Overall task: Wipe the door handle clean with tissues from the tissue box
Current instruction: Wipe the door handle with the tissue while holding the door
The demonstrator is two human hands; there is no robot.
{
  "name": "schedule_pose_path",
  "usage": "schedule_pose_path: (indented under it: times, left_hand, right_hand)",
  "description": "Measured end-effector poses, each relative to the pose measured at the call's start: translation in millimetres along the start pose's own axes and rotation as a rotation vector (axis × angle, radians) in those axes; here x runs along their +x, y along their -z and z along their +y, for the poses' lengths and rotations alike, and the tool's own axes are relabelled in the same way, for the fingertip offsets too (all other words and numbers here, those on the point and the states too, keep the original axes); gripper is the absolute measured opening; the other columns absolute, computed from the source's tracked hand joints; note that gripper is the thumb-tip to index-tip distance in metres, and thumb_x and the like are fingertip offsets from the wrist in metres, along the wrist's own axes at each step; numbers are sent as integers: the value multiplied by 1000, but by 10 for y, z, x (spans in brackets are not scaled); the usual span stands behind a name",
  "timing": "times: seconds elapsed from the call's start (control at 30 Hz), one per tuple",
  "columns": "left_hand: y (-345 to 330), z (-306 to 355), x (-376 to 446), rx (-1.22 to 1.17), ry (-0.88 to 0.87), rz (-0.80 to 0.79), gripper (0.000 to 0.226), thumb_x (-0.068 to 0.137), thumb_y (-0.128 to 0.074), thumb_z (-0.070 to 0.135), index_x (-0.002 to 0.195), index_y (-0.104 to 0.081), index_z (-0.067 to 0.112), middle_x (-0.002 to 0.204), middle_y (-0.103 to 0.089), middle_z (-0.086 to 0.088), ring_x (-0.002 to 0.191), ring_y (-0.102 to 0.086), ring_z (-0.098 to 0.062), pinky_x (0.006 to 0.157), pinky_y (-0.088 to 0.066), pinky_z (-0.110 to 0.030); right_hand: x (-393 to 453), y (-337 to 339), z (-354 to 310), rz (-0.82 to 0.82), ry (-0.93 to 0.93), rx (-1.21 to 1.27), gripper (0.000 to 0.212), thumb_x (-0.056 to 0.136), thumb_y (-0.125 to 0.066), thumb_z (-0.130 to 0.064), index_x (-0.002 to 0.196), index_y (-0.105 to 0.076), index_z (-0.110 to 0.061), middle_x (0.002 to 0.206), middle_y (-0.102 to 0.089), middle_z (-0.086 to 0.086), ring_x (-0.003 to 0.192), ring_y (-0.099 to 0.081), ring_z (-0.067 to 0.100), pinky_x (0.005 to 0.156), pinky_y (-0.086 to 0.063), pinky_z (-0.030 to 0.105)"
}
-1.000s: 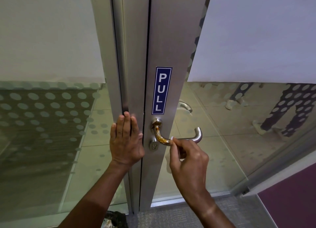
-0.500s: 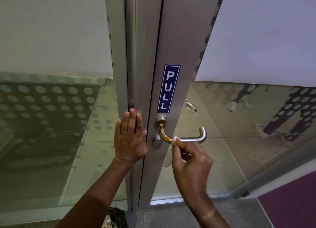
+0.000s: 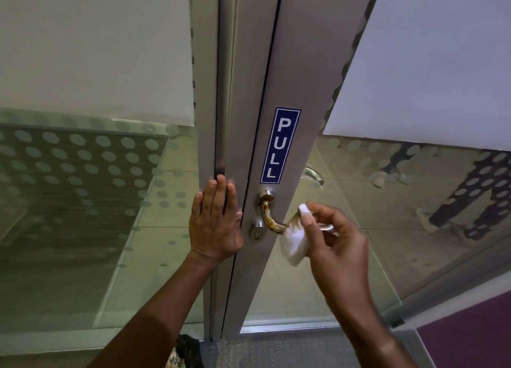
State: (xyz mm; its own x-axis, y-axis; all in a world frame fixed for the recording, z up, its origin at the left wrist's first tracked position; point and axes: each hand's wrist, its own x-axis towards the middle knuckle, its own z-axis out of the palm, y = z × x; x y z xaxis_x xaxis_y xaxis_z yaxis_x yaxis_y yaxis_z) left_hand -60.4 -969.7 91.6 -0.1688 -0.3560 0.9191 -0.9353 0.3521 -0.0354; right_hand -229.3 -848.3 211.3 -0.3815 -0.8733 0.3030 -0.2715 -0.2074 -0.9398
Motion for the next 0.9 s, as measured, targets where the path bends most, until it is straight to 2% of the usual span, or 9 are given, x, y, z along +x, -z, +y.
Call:
schedule_pose_path:
  times: [0.2,0.33,0.4,0.47,0.57,0.67,0.73,0.83,0.9]
  left_hand:
    - [-7,-2,8,-1,-2,6,69,100,-25,30,157,7,7,166,13,-10,153,8,-23,124,5,-39]
    - [-1,0,6,-9,5,-4,68,101,-24,30,157,7,7,166,13,-10,153,8,-23,124,4,-39]
    - [9,3,5,-15,6,-4,68,100,-25,30,157,6,7,166,12,-10,153,8,-22,124,4,-39]
    - [15,5,10,-10,7,-5,73,98,-30,30,157,7,7,166,13,-10,154,7,-22,124,3,-39]
    - [21,2,20,-1,7,-11,80,93,-37,30,157,7,7,166,13,-10,153,8,-22,124,3,-39]
    - [28,1,10,7,1,-12,83,91,-39,29,157,7,6,165,13,-11,153,8,-23,124,4,-39]
    - [27,2,3,7,0,-16,84,90,-40,29,157,6,6,165,13,-11,153,8,-23,124,3,-39]
    - [32,3,10,7,1,-21,85,89,-41,30,157,6,6,166,12,-10,154,8,-22,124,3,-39]
    - [39,3,20,6,1,-18,86,88,-41,29,157,6,6,166,12,-10,154,7,-22,124,3,-38]
  right_hand:
    - [232,181,12,-208,154,-368,35,81,-66,4,86,-76,-29,97,-59,-12,95,-56,-4,70,-47,7]
    - [332,207,-76,-318,296,-490,40,74,-64,9,92,-75,-25,94,-64,-15,90,-60,-2,66,-45,6]
    - [377,230,-142,-373,365,-545,47,71,-65,10,101,-70,-26,93,-68,-18,89,-61,-5,71,-43,3]
    - [431,258,-225,-448,360,-566,43,74,-67,6,103,-69,-26,89,-69,-18,87,-62,-5,72,-43,2]
    - [533,302,-370,-612,372,-679,28,80,-64,0,81,-72,-28,80,-68,-21,81,-61,-1,68,-41,5]
    - [595,272,-483,-810,339,-718,32,84,-57,3,71,-69,-24,74,-67,-10,76,-61,5,68,-41,9]
    - [606,203,-471,-868,327,-753,27,86,-57,-1,79,-67,-25,74,-67,-6,74,-61,5,69,-47,12]
    - [623,87,-368,-833,296,-792,15,89,-63,-16,99,-61,-27,95,-68,-9,84,-65,3,72,-57,26]
    - [619,25,-310,-796,342,-817,17,88,-65,-17,103,-61,-26,103,-67,-7,91,-65,7,75,-56,23]
